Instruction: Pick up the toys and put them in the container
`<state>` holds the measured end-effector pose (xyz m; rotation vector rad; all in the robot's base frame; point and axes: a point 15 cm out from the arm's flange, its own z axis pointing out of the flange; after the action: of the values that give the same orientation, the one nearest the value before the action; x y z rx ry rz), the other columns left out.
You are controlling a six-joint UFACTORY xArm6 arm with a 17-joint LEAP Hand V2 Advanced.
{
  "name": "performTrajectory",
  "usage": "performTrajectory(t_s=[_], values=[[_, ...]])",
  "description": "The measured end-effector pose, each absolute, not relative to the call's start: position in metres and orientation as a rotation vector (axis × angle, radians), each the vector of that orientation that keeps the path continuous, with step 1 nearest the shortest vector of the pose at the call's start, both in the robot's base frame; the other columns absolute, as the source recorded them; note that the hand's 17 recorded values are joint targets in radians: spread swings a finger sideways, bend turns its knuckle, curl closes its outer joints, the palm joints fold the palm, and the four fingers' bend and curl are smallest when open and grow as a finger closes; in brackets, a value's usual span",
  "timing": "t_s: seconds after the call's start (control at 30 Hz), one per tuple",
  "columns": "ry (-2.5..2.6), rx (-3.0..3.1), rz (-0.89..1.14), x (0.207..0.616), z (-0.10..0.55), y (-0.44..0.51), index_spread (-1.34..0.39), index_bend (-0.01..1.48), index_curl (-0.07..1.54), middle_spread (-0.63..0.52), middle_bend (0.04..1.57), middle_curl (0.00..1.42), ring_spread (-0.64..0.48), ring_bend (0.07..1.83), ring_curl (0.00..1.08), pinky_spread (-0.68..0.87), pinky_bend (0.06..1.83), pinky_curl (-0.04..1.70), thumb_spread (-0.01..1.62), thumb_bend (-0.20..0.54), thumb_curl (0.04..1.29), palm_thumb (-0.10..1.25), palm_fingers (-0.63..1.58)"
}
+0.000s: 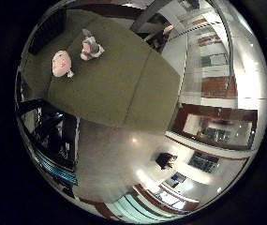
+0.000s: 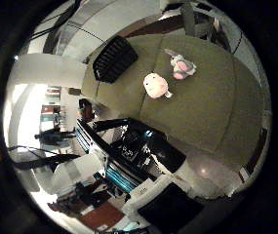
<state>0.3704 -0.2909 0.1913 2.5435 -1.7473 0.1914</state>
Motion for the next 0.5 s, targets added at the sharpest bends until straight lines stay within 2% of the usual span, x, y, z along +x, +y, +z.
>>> performTrajectory(t_s=[0.33,0.5], values=[[-1.753,2.543,0.19,0.371,0.191,-0.291,-0.38,0.18,0.33,0.01,0.18,0.29,0.16,0.27,0.26,0.28,0.49,0.12,1.13,-0.021,0.3,0.61,0.11],[-1.775,2.536,0.115,0.364,0.181,-0.285,-0.37,0.17,0.32,0.01,0.19,0.29,0.16,0.27,0.27,0.28,0.5,0.13,1.13,-0.02,0.3,0.61,0.11]])
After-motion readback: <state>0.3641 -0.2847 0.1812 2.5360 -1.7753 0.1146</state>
